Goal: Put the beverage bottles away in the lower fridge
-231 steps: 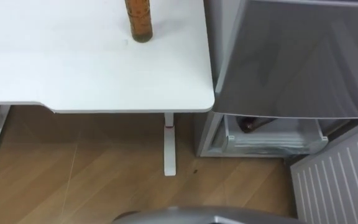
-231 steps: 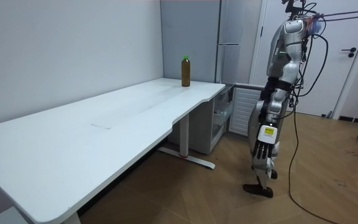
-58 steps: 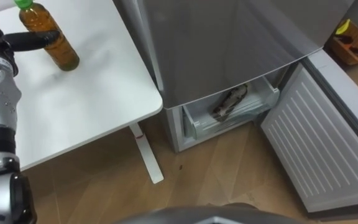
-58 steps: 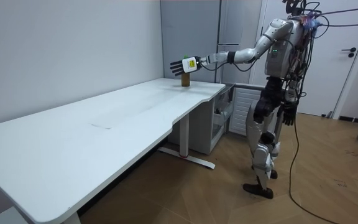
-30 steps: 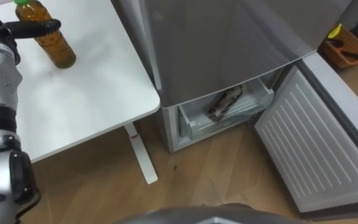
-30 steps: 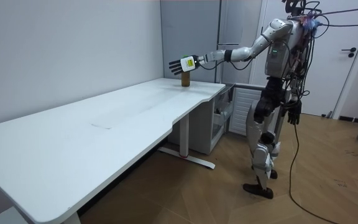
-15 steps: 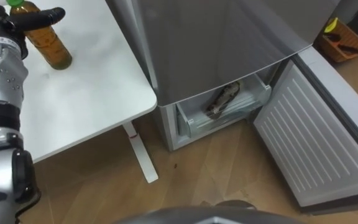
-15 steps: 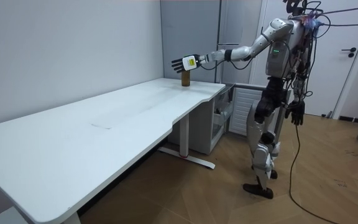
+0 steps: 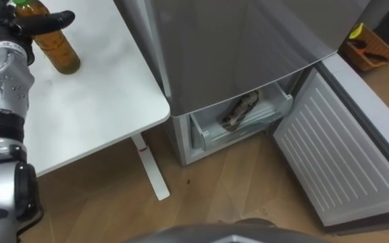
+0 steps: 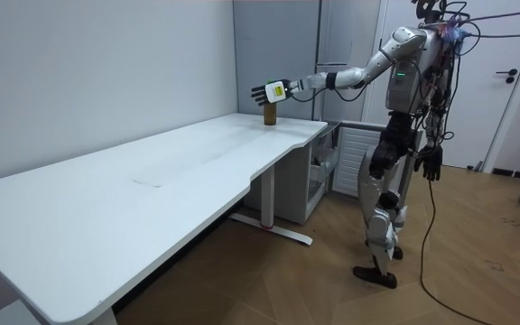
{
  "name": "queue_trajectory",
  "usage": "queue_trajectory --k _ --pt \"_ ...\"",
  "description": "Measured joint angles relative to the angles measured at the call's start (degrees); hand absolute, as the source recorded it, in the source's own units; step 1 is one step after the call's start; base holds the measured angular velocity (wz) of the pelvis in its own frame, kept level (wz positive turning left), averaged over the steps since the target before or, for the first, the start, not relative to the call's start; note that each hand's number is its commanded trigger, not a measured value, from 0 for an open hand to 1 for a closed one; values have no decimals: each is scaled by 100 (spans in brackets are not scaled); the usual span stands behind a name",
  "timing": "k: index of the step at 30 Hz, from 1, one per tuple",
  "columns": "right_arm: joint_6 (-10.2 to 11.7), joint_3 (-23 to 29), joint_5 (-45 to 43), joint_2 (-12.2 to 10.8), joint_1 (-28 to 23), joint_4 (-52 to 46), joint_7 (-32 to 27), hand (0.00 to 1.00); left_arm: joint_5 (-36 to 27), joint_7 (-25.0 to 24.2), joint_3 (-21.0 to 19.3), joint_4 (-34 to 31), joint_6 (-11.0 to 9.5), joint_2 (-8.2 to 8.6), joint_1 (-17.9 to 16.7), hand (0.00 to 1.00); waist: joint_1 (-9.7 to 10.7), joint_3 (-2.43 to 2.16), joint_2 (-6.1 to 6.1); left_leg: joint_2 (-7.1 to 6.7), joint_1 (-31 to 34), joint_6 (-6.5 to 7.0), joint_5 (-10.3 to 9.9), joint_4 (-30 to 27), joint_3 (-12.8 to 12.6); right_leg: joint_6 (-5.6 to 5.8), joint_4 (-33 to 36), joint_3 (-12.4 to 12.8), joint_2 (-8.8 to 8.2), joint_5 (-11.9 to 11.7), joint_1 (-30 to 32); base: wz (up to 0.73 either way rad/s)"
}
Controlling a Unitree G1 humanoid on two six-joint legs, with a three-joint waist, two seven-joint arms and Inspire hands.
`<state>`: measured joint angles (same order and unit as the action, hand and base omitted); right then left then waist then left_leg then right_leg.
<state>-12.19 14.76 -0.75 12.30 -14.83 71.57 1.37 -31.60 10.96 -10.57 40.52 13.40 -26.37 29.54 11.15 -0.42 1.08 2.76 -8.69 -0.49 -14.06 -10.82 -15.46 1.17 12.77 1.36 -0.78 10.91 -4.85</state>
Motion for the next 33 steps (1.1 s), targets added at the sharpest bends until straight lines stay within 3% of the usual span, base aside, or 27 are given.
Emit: queue_trajectory --k 12,33 --pt "-38 0 24 -18 8 -48 -21 0 -70 -28 173 304 46 24 0 100 59 -6 -48 5 35 0 -2 -3 0 -2 -3 -1 4 -2 30 0" --pt "29 7 21 -37 30 -95 -21 0 -54 -34 183 367 44 23 0 100 106 15 -2 11 61 -1 -6 -13 -13 -5 -7 12 7 -5 91 0"
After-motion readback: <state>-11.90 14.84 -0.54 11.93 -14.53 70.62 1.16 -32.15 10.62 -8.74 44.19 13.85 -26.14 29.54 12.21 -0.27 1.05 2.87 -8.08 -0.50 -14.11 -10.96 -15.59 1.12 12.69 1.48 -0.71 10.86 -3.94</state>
